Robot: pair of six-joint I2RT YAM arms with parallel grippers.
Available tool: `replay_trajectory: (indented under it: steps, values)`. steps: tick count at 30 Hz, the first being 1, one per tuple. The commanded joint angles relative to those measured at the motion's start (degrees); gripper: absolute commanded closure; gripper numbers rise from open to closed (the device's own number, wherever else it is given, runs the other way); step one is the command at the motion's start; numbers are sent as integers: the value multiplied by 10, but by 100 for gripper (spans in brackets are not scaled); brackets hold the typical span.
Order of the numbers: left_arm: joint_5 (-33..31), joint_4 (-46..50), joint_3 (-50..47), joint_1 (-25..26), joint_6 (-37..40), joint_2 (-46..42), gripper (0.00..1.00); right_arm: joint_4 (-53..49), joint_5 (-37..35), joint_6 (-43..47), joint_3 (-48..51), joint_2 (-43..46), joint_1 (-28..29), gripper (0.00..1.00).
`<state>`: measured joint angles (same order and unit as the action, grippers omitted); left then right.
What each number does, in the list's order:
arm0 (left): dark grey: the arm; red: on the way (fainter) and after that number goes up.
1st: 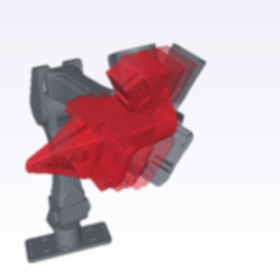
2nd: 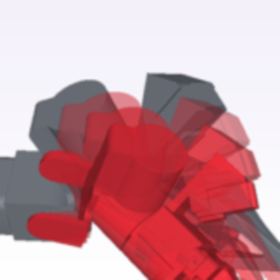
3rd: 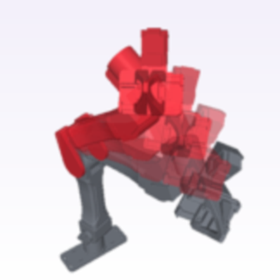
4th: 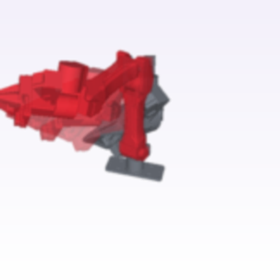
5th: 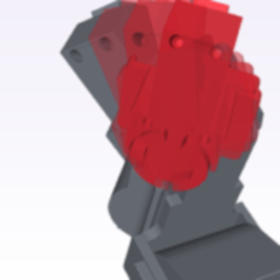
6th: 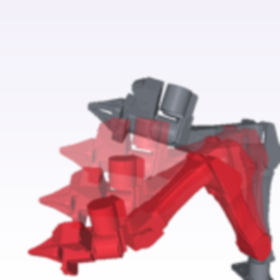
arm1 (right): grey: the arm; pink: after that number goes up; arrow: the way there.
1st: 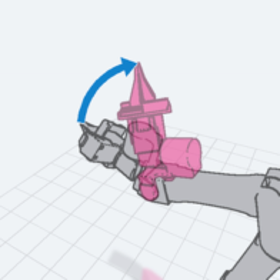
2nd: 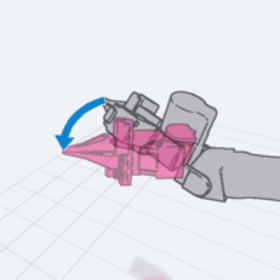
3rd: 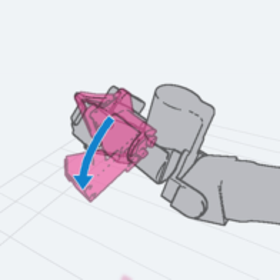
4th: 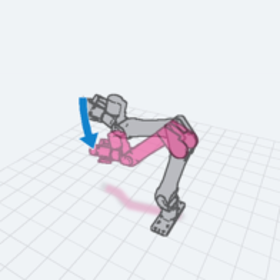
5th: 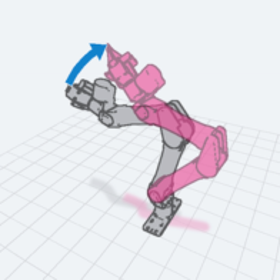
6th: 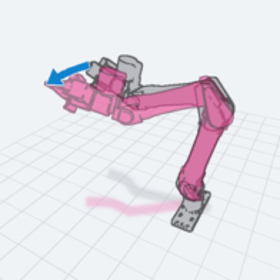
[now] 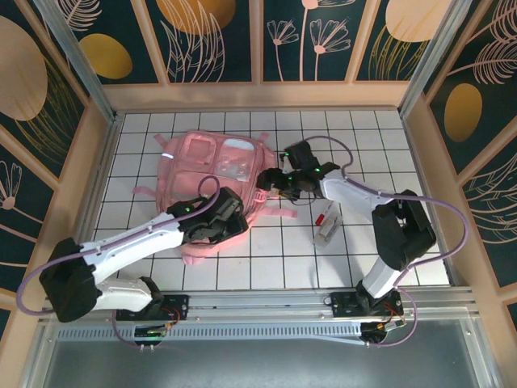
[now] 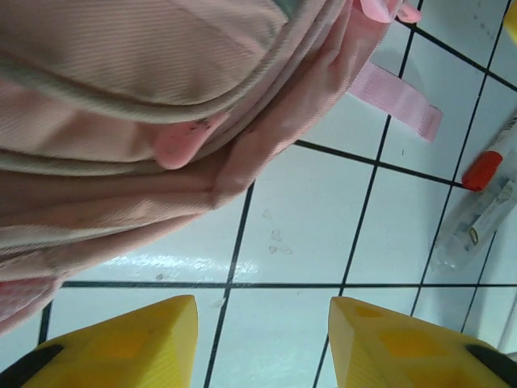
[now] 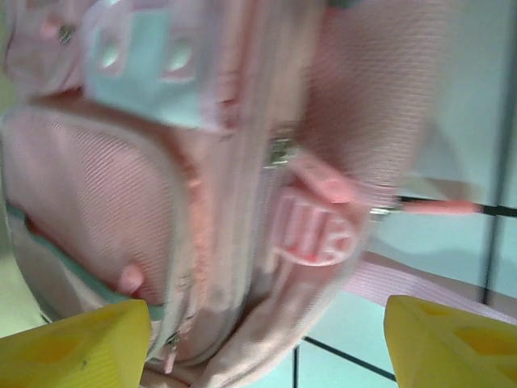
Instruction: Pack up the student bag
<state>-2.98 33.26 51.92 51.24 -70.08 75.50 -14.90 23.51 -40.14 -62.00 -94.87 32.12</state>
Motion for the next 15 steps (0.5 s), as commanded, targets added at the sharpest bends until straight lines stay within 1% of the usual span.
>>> replay_trajectory:
  steps: [1, 2, 4, 6, 9, 13, 15]
  values:
    - [-80, 15, 33, 2, -3, 25, 53, 5, 4, -82, -21, -3, 7, 23]
    - [-92, 15, 35, 1, -4, 31, 53, -7, -10, -89, -32, -8, 17, 24]
    - [-112, 19, 35, 1, -16, 41, 53, 5, -12, -125, -29, -7, 33, 33]
    - [-128, 19, 34, 1, -22, 49, 53, 5, -20, -150, -36, -10, 54, 37]
    - [-132, 15, 25, 1, -27, 57, 53, -4, -31, -172, -56, -26, 87, 39]
    - [-123, -11, 1, 0, -33, 66, 52, 6, -28, -208, -65, -52, 112, 44]
    - [-120, -24, -11, -4, -37, 70, 49, 10, -29, -216, -73, -68, 125, 45]
